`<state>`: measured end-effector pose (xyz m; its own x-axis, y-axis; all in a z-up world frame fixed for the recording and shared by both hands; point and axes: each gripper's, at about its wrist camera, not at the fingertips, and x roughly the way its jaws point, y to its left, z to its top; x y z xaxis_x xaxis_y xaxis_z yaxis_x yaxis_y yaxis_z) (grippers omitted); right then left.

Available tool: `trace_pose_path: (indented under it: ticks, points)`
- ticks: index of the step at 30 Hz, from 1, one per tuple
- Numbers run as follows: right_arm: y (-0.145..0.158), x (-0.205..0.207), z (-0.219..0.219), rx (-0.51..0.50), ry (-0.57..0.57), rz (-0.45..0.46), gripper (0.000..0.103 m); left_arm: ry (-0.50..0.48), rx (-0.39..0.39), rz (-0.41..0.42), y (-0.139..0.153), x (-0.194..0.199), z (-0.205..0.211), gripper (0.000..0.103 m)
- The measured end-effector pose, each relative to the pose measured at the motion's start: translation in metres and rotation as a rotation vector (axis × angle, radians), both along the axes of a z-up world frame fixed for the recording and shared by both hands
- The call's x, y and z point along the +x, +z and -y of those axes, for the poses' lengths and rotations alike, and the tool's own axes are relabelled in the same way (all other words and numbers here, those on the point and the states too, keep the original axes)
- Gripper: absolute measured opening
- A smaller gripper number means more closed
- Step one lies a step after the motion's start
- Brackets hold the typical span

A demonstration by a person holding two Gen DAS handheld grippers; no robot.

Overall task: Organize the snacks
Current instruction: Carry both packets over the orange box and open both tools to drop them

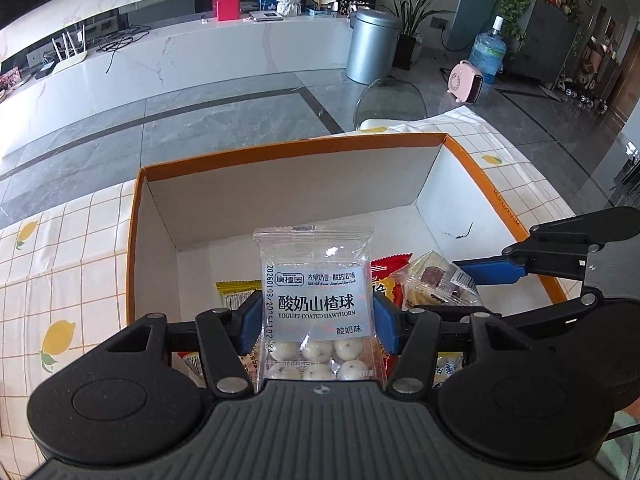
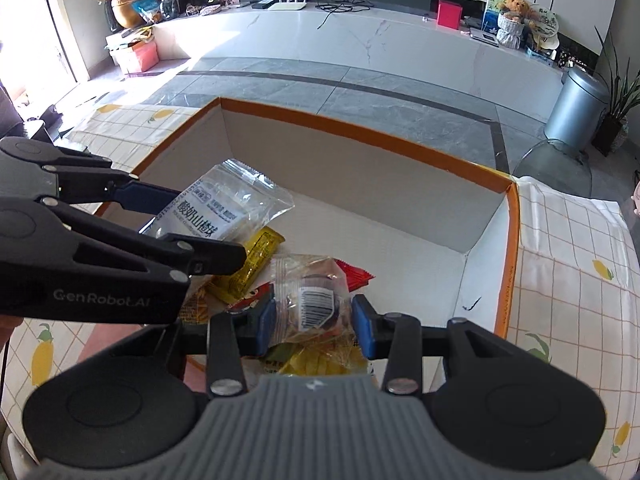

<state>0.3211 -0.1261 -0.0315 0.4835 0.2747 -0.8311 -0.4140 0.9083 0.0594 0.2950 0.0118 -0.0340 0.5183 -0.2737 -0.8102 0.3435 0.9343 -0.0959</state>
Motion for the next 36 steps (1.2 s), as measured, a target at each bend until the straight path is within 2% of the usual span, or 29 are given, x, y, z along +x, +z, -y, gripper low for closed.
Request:
trace_pose_path:
  ticks: [6,10,16,23,26,36]
  points:
    - [-0.005,0.012,-0.002,-0.019,0.043,-0.018,0.039,0.022,0.070,-0.015,-0.010,0.011,0.007,0.064]
    - [-0.005,0.018,-0.008,-0.105,0.102,-0.004,0.037,0.019,0.088,-0.032,-0.014,0.020,0.011,0.064]
    - [-0.016,0.040,-0.007,-0.209,0.133,-0.065,0.037,0.010,0.138,-0.067,-0.025,0.028,0.017,0.065]
    - [-0.033,0.045,-0.011,-0.317,0.190,-0.081,0.037,0.001,0.189,-0.082,-0.034,0.033,0.021,0.066]
    - [-0.039,0.042,-0.016,-0.363,0.217,-0.076,0.037,0.008,0.181,-0.097,-0.037,0.034,0.021,0.066]
    - [-0.046,0.043,-0.021,-0.386,0.213,-0.112,0.037,0.007,0.189,-0.105,-0.039,0.035,0.022,0.070]
